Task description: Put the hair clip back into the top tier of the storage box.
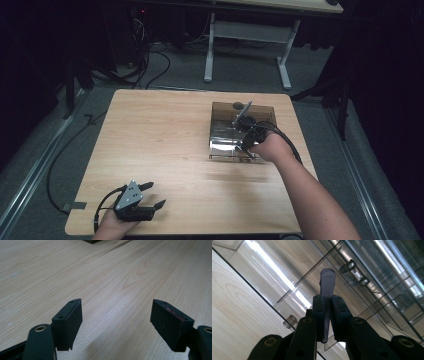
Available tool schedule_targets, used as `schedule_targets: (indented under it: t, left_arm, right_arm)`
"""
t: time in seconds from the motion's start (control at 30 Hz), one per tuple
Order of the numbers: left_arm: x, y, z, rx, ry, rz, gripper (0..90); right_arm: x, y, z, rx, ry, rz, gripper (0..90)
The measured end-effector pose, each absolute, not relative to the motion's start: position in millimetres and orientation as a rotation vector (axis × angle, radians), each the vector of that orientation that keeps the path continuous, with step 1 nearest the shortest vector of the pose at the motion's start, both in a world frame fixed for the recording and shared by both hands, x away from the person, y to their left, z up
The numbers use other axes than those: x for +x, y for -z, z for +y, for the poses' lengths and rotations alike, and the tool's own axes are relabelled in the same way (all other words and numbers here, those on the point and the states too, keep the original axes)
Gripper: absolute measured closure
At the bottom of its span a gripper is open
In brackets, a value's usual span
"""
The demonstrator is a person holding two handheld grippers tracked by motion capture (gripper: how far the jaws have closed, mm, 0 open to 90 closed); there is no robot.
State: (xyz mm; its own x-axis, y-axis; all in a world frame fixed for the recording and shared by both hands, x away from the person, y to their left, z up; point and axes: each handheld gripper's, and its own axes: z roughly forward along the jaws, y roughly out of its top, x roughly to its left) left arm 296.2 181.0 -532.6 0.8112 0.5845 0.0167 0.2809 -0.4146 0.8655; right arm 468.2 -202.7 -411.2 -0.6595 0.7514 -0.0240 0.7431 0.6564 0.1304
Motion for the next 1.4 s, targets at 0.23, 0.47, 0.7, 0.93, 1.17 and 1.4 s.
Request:
schedule_targets:
  t: [0.23,0.47,0.7,0.93,1.17,1.4]
  left_arm:
    - [296,533,181,2.017,-0.392,0.641,26.1]
    - [296,533,181,2.021,-0.393,0.639,26.1]
    - [296,533,181,2.018,-0.396,0.639,26.1]
    - [296,533,181,2.016,-0.396,0.64,26.1]
    - [296,533,181,2.015,-0.396,0.638,26.1]
    - [296,533,181,2.015,-0.395,0.64,26.1]
  right_arm:
    - [469,420,-197,1.271,-0.151,2.794,82.4]
    - [472,421,-196,1.256,-0.147,2.808,80.2]
    - [470,416,-195,1.276,-0.142,2.791,77.2]
    - [467,404,-199,1.29,-0.171,2.783,76.0]
    - [455,398,-205,1.378,-0.184,2.76,76.1]
    - [444,391,-216,1.372,-0.229,2.753,76.3]
